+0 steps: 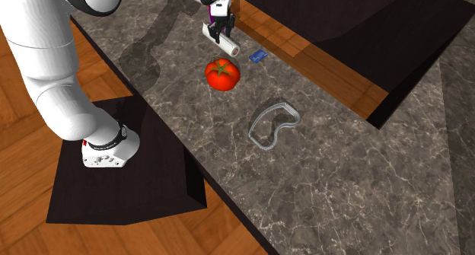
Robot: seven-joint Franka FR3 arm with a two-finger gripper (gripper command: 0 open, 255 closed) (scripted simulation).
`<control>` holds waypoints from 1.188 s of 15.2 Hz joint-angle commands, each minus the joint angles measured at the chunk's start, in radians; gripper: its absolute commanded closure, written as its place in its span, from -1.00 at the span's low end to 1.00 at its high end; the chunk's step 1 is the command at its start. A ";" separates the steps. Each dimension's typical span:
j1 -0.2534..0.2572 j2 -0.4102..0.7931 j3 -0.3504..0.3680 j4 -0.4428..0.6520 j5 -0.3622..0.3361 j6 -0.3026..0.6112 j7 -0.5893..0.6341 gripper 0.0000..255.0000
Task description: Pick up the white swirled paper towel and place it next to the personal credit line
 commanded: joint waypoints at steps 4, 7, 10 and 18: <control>0.000 0.003 0.000 0.000 0.000 0.003 0.000 1.00; 0.000 0.003 0.000 0.000 0.000 0.003 0.000 -1.00; 0.000 0.003 0.000 0.000 0.000 0.003 0.000 -1.00; -0.003 -0.061 0.005 0.040 0.011 -0.101 -0.007 -1.00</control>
